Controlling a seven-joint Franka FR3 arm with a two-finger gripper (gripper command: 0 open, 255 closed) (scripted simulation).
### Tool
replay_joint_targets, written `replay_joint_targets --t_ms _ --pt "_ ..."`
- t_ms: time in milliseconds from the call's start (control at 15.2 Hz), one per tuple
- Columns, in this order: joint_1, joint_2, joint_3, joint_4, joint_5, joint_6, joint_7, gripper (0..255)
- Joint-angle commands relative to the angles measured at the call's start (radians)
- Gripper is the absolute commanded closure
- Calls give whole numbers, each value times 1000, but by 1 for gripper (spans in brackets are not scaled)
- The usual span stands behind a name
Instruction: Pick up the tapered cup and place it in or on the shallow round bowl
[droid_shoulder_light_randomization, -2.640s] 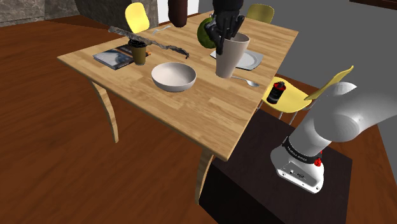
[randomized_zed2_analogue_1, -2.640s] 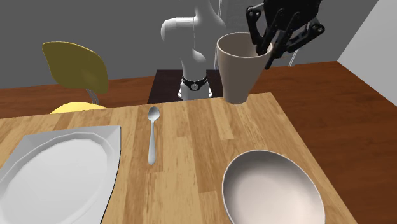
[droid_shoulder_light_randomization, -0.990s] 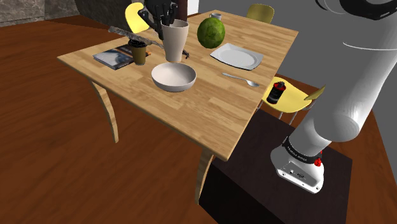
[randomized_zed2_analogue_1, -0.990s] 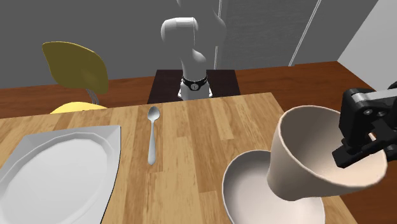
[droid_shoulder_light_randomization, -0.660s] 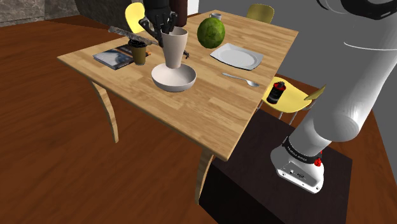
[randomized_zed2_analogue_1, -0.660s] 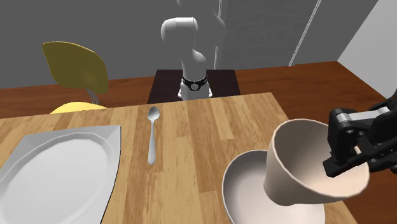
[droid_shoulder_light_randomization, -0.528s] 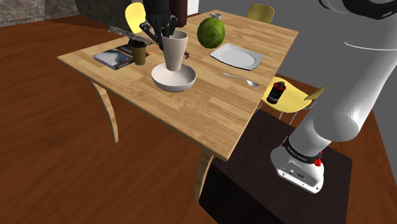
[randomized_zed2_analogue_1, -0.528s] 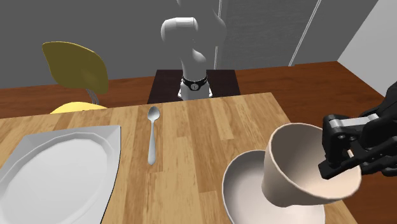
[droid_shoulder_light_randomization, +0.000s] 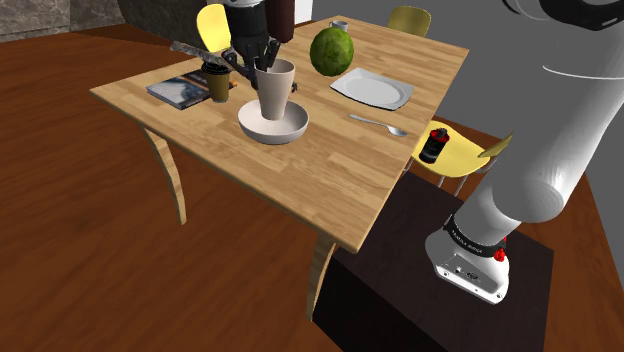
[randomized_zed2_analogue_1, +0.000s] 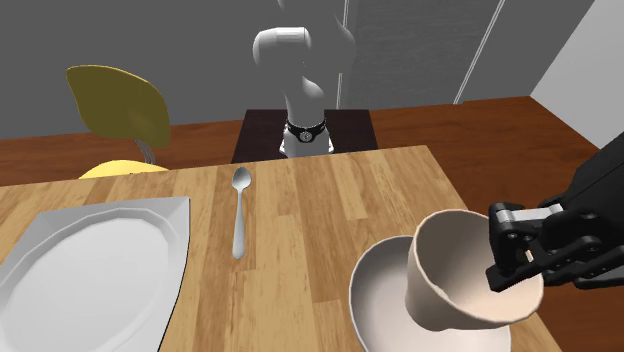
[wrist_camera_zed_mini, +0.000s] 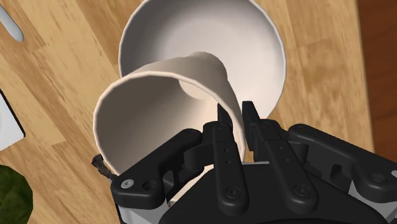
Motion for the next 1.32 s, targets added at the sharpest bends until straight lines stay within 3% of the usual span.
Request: replay_joint_targets --t_ms 0,198,264,594,858,1254 --pt "0 0 0 -1 0 1 0 255" --pt "0 0 0 -1 0 1 0 255" --pt "0 -1 0 -1 0 1 0 0" --pt "0 -1 0 -1 0 1 0 0" --pt "24 25 8 158 -8 -136 -2 0" --pt "24 25 8 158 -8 -136 -2 0"
